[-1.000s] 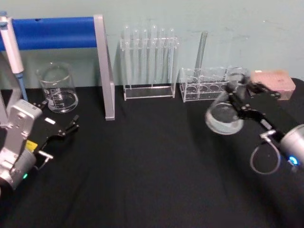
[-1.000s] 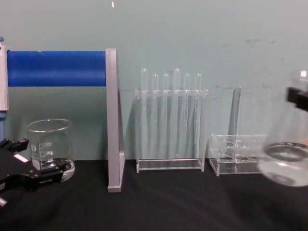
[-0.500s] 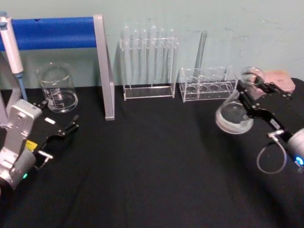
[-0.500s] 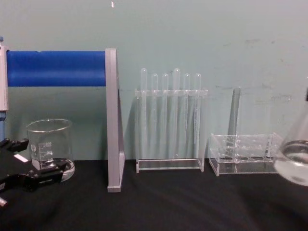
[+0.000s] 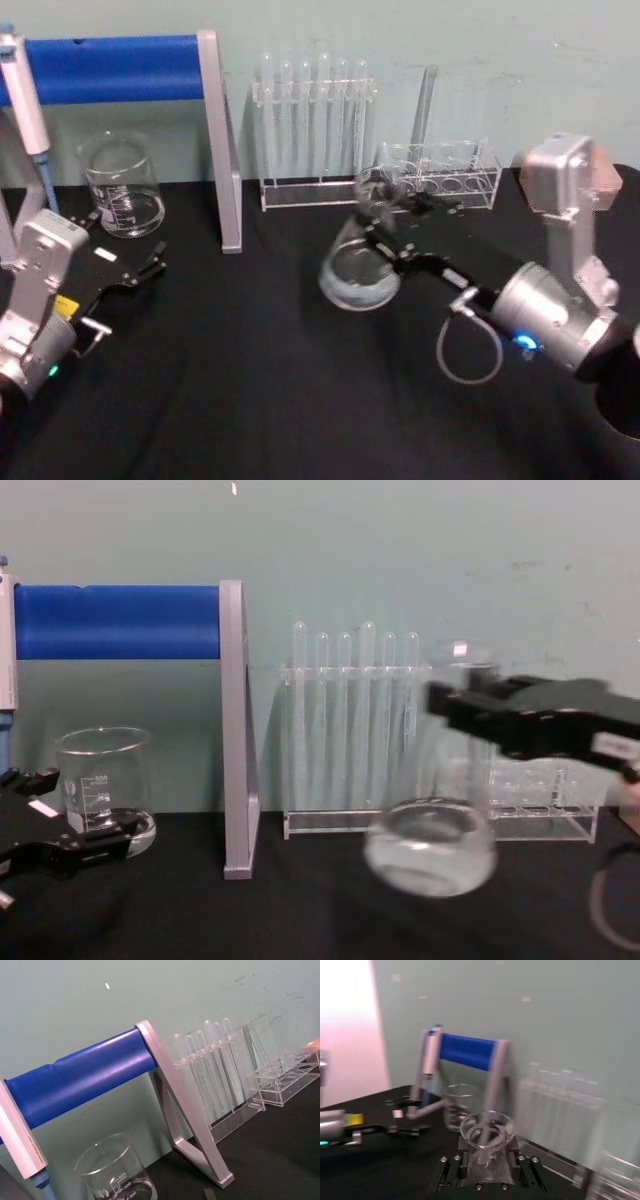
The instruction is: Grasp the erlenmeyer flask with one hand, shake it three times, then place it back.
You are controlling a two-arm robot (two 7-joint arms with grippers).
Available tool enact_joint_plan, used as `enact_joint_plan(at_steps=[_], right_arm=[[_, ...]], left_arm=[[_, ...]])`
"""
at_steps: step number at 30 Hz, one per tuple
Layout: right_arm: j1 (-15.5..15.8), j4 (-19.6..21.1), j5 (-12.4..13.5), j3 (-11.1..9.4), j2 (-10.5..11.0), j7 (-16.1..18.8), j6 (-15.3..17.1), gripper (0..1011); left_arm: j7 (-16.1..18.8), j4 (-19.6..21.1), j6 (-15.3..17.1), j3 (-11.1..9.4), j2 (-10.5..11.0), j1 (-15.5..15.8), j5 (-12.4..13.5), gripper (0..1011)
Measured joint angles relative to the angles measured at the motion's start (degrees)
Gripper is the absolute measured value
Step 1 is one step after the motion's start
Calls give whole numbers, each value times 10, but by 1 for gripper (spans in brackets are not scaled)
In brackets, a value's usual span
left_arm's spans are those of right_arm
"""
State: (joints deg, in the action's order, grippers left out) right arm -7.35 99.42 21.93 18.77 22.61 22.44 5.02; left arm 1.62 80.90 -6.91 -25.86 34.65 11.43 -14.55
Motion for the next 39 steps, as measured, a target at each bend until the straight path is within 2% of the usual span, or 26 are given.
enact_joint_plan(at_steps=[1,4,9,12,16,22,23,28,29,36,39], right_arm=[[0,0,0,0,0,0,0,456],[-18,-10,5,27,-1,24,-1,456],[-29,-14,12,47,2,35,-4,456],[-29,-14,14,48,5,33,-6,456],[-22,-10,18,40,11,18,-10,456],[5,6,18,5,22,-28,-10,456],[15,11,17,-8,25,-42,-9,456],[44,26,14,-45,27,-78,-4,456],[53,30,12,-58,27,-90,-2,456],[86,47,5,-102,23,-126,6,456],[92,48,3,-111,20,-130,9,456]], left_arm=[[0,0,0,0,0,0,0,1001],[0,0,0,0,0,0,0,1001],[0,0,0,0,0,0,0,1001],[0,0,0,0,0,0,0,1001],[0,0,0,0,0,0,0,1001],[0,0,0,0,0,0,0,1001],[0,0,0,0,0,0,0,1001],[0,0,0,0,0,0,0,1001],[0,0,0,0,0,0,0,1001],[0,0,0,0,0,0,0,1001],[0,0,0,0,0,0,0,1001]])
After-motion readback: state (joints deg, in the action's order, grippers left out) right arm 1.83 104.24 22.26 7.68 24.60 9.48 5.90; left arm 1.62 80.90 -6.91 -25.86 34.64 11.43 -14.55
